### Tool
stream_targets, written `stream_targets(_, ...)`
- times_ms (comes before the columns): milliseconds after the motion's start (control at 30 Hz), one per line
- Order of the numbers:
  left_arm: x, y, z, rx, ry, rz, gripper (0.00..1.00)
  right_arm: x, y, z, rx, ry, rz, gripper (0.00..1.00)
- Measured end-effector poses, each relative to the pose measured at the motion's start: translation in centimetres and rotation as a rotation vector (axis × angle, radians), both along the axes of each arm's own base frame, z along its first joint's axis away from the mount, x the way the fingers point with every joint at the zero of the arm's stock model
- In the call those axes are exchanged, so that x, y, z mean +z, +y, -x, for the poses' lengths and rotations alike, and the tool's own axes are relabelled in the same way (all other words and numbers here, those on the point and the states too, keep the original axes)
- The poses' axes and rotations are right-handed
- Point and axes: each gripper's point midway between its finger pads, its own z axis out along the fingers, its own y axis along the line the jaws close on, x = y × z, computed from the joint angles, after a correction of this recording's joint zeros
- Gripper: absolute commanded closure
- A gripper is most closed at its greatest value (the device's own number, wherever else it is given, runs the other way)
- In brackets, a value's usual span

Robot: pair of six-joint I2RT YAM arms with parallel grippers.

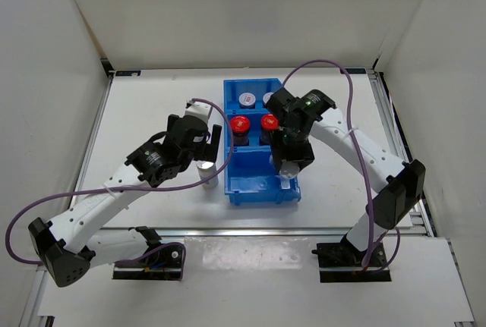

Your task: Organize the condiment bottles

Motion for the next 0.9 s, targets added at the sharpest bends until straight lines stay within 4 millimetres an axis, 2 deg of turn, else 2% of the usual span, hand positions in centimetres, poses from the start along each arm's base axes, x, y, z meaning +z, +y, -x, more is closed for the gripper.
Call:
stream_targets(167, 0.0, 0.1, 0.0, 0.003, 0.000, -0.003, 0.00, 0.7, 1.5, -0.6, 0.006, -0.030, -0.080, 1.00)
stream_targets(433, -0.5, 0.2, 0.0, 0.010, 0.007, -0.006, 0.00, 0.5, 1.8, -1.0, 0.017, -0.040, -0.083, 1.00)
stream_targets(533, -1.3, 0.2, 0.1, 0.010, 0.024, -0.022, 0.00, -0.9, 1.7, -1.5, 0.031, -0.023, -0.038, 1.00)
stream_targets(733, -2.6, 0.4, 0.3, 0.011, 0.053, -0.048, 0.00, -5.7, 0.8, -2.2, 0.049, 0.049, 0.113, 0.99)
stream_targets(767, -2.7, 0.4, 0.3, 0.011, 0.055, -0.050, 0.00, -6.0, 0.7, -2.2, 0.055, 0.061, 0.126, 0.96)
stream_targets(800, -2.7, 0.4, 0.3, 0.012, 0.056, -0.051, 0.00, -6.0, 0.6, -2.1, 0.057, 0.064, 0.128, 0.87)
stream_targets(867, -2.8, 0.3, 0.2, 0.012, 0.060, -0.052, 0.00, -6.0, 0.6, -2.2, 0.064, 0.053, 0.127, 0.76)
stream_targets(900, -2.9, 0.3, 0.2, 0.013, 0.062, -0.054, 0.00, -6.0, 0.5, -2.2, 0.071, 0.053, 0.129, 0.64)
